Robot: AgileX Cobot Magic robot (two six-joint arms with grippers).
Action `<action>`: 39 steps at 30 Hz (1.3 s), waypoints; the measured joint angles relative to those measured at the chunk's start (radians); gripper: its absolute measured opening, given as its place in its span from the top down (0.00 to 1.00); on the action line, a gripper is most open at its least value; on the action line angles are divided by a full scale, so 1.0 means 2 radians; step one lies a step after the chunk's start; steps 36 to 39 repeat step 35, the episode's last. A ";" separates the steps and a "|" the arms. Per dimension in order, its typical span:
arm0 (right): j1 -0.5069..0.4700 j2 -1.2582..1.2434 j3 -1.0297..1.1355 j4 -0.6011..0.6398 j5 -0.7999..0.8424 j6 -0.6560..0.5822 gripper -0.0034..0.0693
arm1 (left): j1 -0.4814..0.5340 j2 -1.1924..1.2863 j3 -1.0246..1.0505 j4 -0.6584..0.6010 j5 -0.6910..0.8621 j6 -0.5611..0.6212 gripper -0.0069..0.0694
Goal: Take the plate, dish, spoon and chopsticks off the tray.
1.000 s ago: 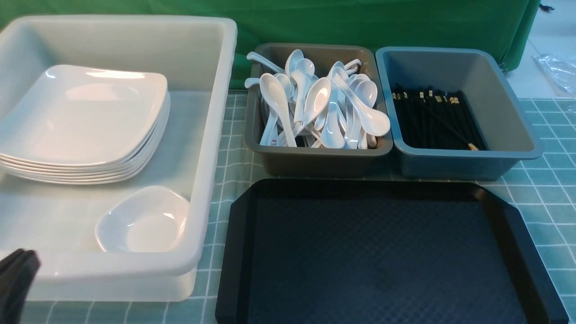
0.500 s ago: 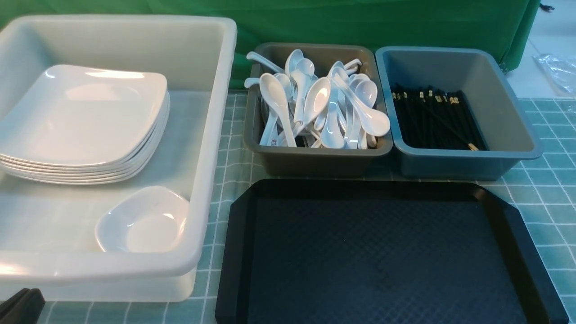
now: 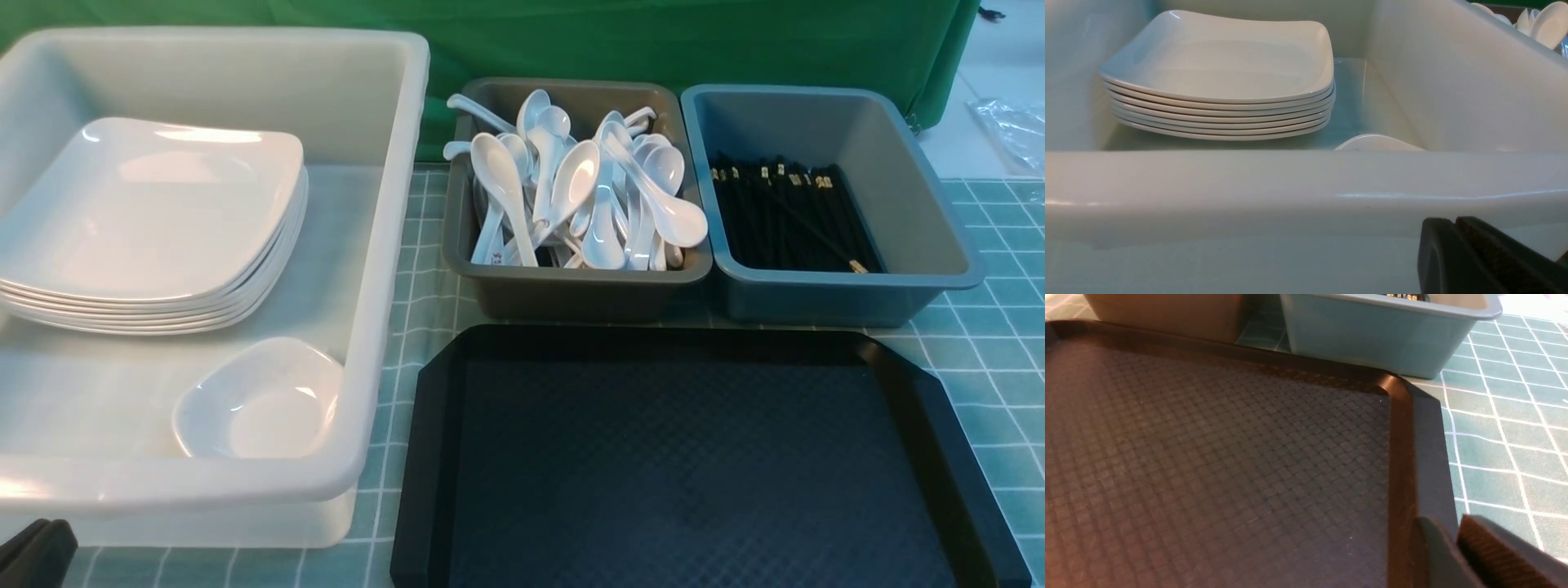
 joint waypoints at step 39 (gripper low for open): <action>0.000 0.000 0.000 0.000 0.000 0.003 0.65 | 0.000 0.000 0.000 0.000 0.000 0.000 0.89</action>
